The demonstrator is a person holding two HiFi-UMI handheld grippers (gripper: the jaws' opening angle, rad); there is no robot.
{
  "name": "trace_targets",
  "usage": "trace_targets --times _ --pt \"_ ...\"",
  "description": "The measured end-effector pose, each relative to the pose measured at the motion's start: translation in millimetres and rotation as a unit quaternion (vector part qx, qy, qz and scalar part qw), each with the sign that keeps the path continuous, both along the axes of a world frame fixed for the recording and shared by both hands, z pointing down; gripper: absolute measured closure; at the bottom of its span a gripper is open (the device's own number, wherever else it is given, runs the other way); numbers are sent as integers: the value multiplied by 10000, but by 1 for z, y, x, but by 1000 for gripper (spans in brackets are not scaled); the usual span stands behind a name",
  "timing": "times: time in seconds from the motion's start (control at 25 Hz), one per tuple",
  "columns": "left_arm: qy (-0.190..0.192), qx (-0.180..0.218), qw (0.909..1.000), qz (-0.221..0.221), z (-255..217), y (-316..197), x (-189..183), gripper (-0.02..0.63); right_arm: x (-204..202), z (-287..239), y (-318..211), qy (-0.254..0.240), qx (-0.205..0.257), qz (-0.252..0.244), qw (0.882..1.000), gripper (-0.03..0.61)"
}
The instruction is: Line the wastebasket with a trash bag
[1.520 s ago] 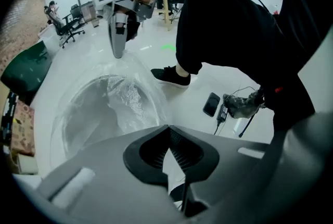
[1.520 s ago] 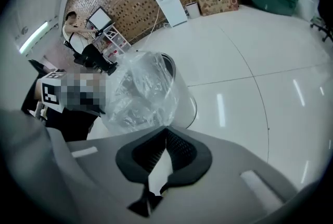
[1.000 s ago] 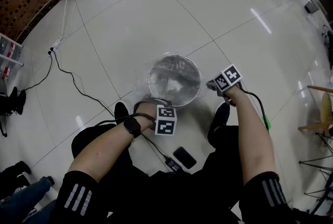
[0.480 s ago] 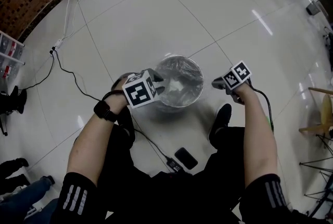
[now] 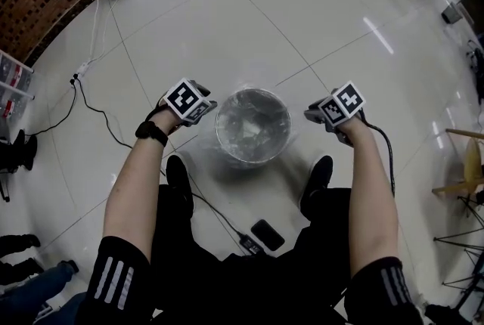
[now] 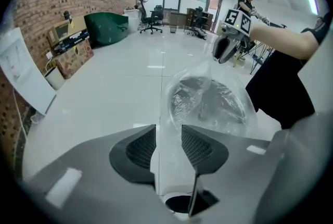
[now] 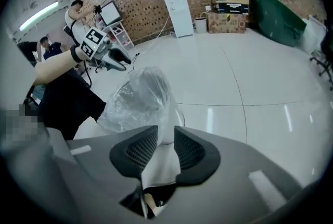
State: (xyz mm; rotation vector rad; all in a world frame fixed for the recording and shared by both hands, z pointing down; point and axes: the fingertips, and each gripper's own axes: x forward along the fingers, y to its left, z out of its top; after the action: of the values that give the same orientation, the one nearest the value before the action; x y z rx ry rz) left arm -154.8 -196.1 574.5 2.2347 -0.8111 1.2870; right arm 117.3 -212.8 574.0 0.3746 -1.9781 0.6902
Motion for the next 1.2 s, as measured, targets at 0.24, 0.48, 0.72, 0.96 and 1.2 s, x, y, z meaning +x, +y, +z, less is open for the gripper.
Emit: trace_targets --times 0.24,0.48,0.72,0.96,1.2 --pt "443 -355 9983 -148 26 -16 11 481 3 39 -2 269 81 52 9996 527" --pt "337 -606 9976 -12 40 -15 17 620 11 50 -17 135 51 428 9990 561" --pt "601 -220 9977 -233 26 -44 17 620 13 52 -42 83 276 800 9964 569" --pt "1258 -965 9873 -116 20 -31 27 460 6 54 -45 13 147 712 9973 569" --pt "1056 -1198 9871 -70 45 -22 30 443 2 58 -47 -19 141 709 9974 569"
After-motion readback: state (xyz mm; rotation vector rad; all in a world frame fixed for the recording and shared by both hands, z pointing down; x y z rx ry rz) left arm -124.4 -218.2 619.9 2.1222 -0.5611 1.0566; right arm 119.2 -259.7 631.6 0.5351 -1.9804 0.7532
